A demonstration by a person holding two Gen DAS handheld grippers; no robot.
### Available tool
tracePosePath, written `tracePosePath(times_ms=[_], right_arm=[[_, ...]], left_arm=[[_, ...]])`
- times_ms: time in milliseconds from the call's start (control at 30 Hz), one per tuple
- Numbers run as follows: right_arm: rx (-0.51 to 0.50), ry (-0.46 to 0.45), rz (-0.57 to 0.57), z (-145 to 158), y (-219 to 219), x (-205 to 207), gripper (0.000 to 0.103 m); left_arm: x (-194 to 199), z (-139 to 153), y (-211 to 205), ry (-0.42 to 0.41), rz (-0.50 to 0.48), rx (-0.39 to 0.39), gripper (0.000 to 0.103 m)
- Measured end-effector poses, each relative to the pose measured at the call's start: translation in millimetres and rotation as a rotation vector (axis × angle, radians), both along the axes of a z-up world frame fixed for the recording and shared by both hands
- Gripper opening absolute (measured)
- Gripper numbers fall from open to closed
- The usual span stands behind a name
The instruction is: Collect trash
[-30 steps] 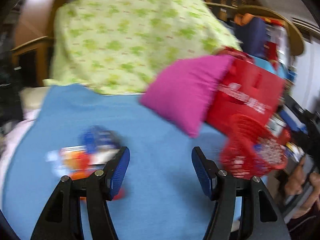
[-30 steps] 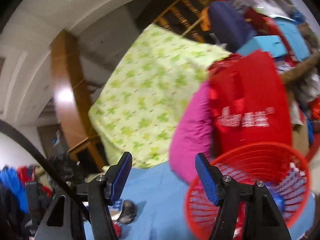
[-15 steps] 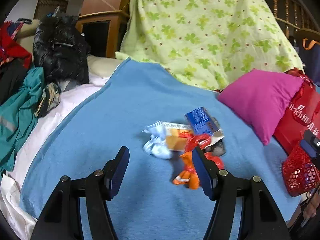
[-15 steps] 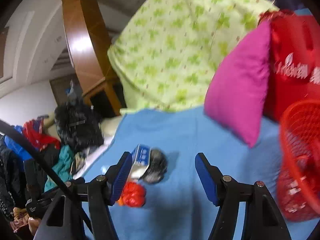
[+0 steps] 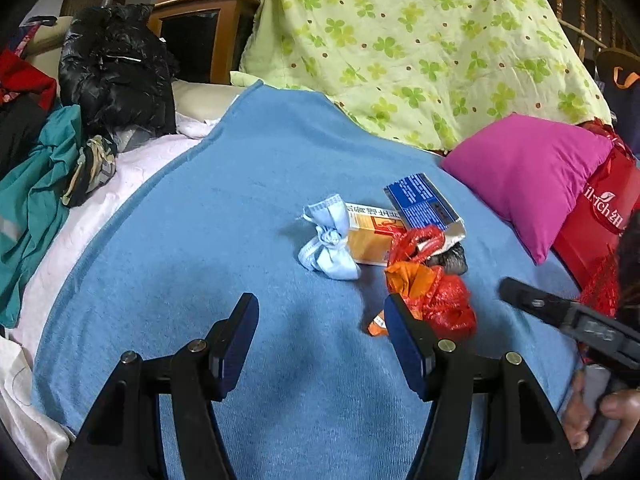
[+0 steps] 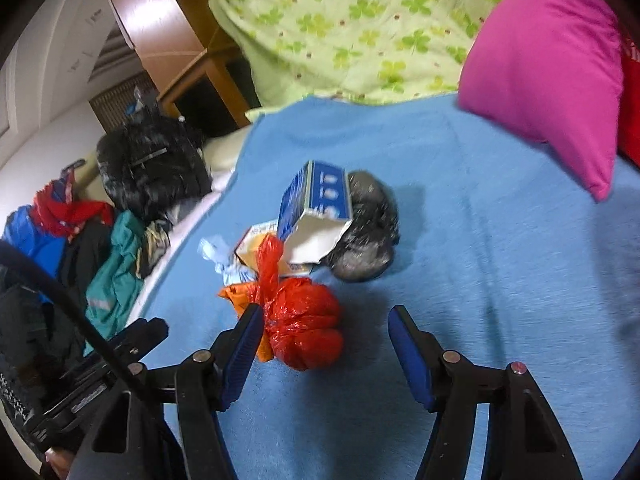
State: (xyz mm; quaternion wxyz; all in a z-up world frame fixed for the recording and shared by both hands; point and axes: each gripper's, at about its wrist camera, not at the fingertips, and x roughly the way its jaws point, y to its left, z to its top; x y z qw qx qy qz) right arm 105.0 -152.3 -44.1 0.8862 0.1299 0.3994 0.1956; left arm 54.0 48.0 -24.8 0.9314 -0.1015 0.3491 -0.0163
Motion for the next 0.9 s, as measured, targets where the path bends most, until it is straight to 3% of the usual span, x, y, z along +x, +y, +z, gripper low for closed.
tracePosePath(times_ms=[300,400,567,900], right_arm=[[-0.066,0.087,0.033,-34.3,36.1,20.8,0.047],[-0.077,0.06,0.042,-28.5,35.3,15.5,0.043],[-0.041,0.026,-0.008,-10.6,3.3,6.6,0.042],[-0.014,0.038,-0.103,8.2,-62.4,-6.0,0.042]], left_arm=[[-2.5,-0.7,6.4,0.007,-0.005,-0.007,0.066],[-2.0,-1.4,9.6,0.012,-0.003,-0.013,0.066],[-0.1,-2.1,4.4,0.017,-0.017,-0.024,0.066],[3.4,-2.7,-31.8,0.014,-0.097,0.044,0.066]])
